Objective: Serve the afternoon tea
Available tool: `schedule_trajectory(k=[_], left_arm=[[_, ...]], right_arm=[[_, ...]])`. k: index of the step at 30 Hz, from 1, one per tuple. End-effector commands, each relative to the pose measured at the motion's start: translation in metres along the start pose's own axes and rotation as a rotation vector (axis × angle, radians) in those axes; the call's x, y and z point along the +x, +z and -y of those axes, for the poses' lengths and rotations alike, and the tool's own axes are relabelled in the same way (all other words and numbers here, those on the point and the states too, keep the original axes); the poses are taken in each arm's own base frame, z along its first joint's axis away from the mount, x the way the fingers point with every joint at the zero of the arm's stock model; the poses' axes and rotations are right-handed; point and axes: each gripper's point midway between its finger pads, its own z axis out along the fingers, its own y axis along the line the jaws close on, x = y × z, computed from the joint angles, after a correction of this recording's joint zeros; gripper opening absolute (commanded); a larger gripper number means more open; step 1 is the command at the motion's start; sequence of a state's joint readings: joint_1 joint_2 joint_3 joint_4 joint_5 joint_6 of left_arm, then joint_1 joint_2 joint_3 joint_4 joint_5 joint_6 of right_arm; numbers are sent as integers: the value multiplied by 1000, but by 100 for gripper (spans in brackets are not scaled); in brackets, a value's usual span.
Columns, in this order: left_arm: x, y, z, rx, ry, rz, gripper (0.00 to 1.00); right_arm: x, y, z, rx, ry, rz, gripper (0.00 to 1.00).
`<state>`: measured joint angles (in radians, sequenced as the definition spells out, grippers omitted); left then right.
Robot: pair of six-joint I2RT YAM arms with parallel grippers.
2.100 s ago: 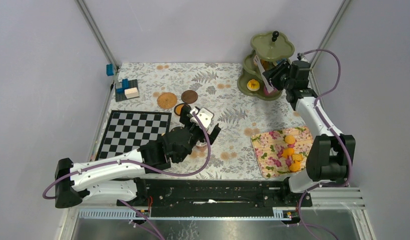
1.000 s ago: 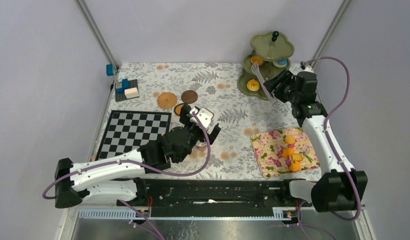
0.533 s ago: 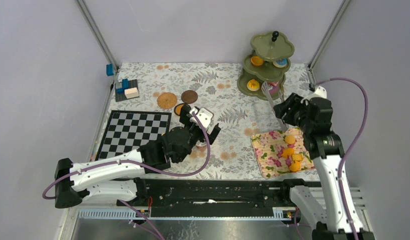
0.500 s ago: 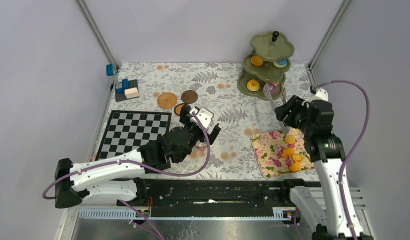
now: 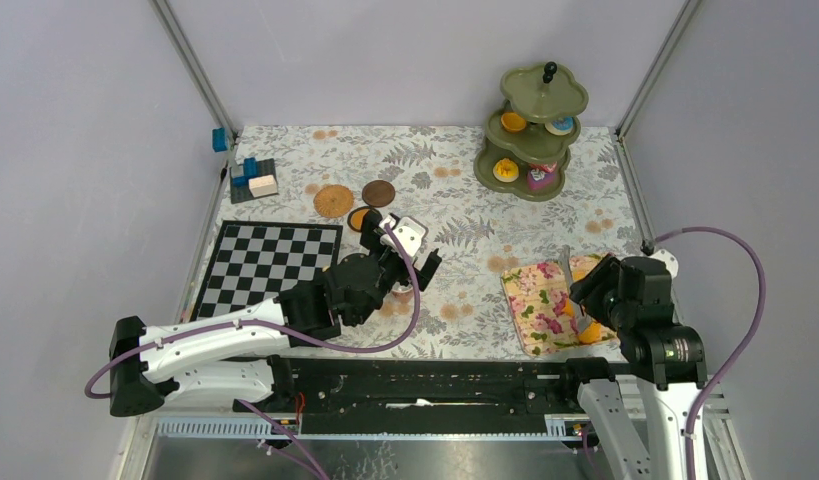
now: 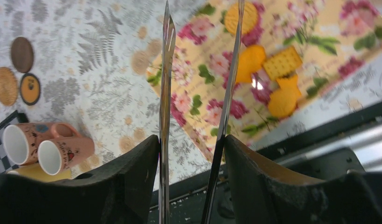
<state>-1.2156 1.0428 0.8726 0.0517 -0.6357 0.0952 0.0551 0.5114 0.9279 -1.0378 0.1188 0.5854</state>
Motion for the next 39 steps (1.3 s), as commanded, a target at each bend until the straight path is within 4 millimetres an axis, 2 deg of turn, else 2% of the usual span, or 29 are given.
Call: schedule_trajectory(k=[1,5,11,22,32,39], left_arm=[[-15,0,-2,0,-43,42,99],[-16,-1,-4,-10,-40,47,99],[-17,-2,-6,-14,-42,54,99],[-17,-1,-11,-29,-40,55,99],[-15,0,-10,-27,-39,51,99],[-16,0,-11,-26,-43,52,99]], right_arm=[[21,-8,27,150,101,-73,59],[31,1,38,248,113,-135,60],[18,26,23,234,99,-138,59],[9,59,18,253,39,-139,56],[17,67,22,265,30,-161,50],[18,70,23,271,26,-165,49]])
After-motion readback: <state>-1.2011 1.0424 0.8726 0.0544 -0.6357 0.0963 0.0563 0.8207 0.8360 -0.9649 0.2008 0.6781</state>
